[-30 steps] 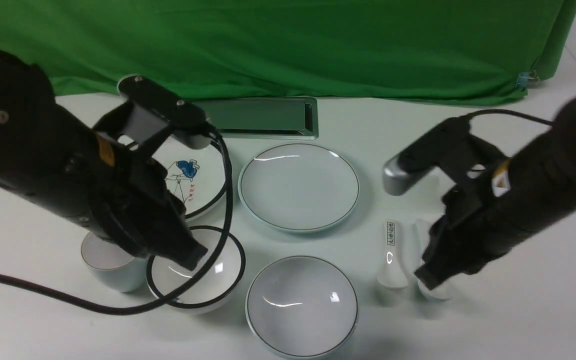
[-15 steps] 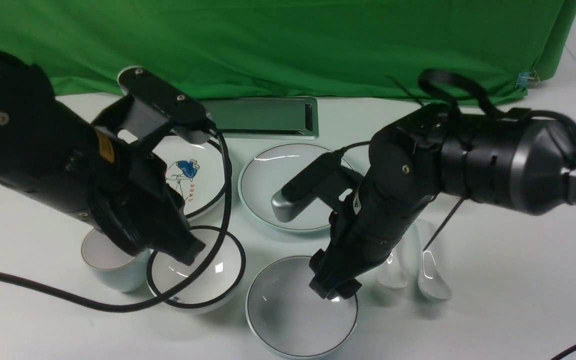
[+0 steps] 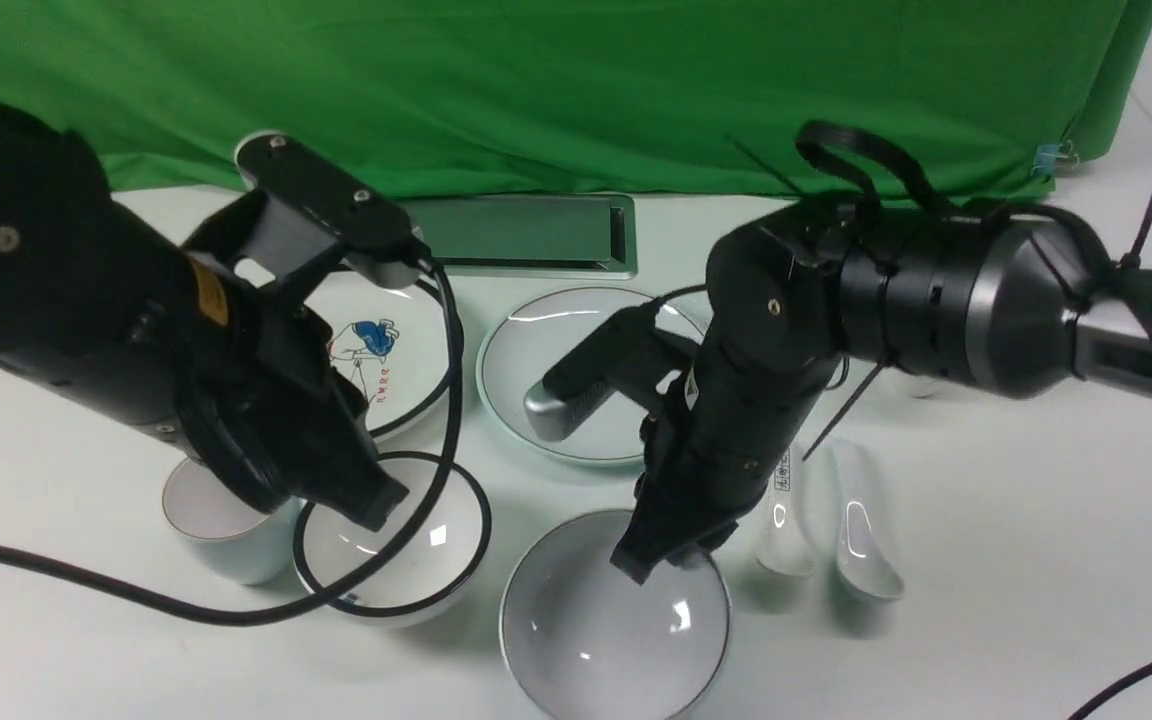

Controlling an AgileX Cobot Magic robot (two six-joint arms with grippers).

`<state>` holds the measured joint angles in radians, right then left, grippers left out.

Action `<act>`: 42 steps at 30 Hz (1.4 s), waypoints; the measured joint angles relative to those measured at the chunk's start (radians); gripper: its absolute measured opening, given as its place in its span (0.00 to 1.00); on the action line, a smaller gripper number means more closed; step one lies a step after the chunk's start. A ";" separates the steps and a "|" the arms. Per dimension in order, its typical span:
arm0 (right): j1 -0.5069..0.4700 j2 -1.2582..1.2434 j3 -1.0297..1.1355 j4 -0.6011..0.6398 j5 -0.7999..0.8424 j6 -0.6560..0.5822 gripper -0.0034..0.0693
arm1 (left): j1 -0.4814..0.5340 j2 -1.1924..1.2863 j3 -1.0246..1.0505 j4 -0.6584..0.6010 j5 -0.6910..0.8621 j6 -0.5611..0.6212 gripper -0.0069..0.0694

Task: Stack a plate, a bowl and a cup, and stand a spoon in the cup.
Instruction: Use the right arm to grab a blue rice bowl, then use the right arm to put the blue rice bowl into the blue large plate in the middle

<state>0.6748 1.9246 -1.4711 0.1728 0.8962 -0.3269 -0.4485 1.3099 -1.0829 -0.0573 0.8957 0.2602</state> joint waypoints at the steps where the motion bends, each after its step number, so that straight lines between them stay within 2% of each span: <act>1: -0.017 0.000 -0.034 -0.004 0.011 -0.006 0.15 | 0.000 0.000 0.000 0.001 0.000 0.000 0.08; 8: -0.135 0.051 -0.306 -0.012 -0.056 0.036 0.15 | 0.000 0.000 0.000 0.005 -0.002 0.000 0.08; 13: -0.160 0.193 -0.440 -0.016 -0.110 0.089 0.15 | 0.000 0.000 0.000 0.005 -0.025 0.000 0.08; 18: -0.175 0.333 -0.518 -0.020 -0.122 0.147 0.15 | 0.000 0.000 0.000 0.010 -0.022 0.000 0.08; 24: -0.200 0.369 -0.544 -0.016 -0.144 0.193 0.15 | 0.000 0.000 0.000 0.057 -0.023 -0.009 0.08; 29: -0.206 0.373 -0.545 -0.015 -0.161 0.200 0.18 | 0.000 0.000 0.000 0.116 -0.049 -0.079 0.08; 30: -0.206 0.373 -0.545 -0.015 -0.161 0.200 0.21 | 0.000 0.000 0.000 0.132 -0.050 -0.102 0.08; 33: -0.208 0.373 -0.546 -0.020 -0.148 0.200 0.42 | 0.000 0.000 0.000 0.205 -0.045 -0.211 0.09; 34: -0.208 0.373 -0.546 -0.020 -0.146 0.200 0.43 | 0.000 0.000 0.000 0.212 -0.044 -0.220 0.09; 35: -0.209 0.373 -0.556 -0.020 -0.122 0.200 0.53 | 0.000 0.000 0.000 0.268 -0.029 -0.289 0.11; 36: -0.209 0.373 -0.559 -0.020 -0.109 0.200 0.56 | 0.000 0.000 0.000 0.285 -0.023 -0.309 0.12; 37: -0.212 0.369 -0.583 -0.020 -0.063 0.194 0.64 | 0.003 0.000 0.000 0.343 0.009 -0.385 0.17; 39: -0.218 0.358 -0.622 -0.020 0.003 0.173 0.69 | 0.022 0.000 0.000 0.371 0.032 -0.426 0.25; 42: -0.225 0.330 -0.680 -0.022 0.100 0.136 0.71 | 0.067 0.000 0.000 0.351 0.038 -0.442 0.36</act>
<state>0.4502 2.2550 -2.1510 0.1511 0.9958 -0.1908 -0.3811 1.3099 -1.0829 0.2936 0.9341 -0.1822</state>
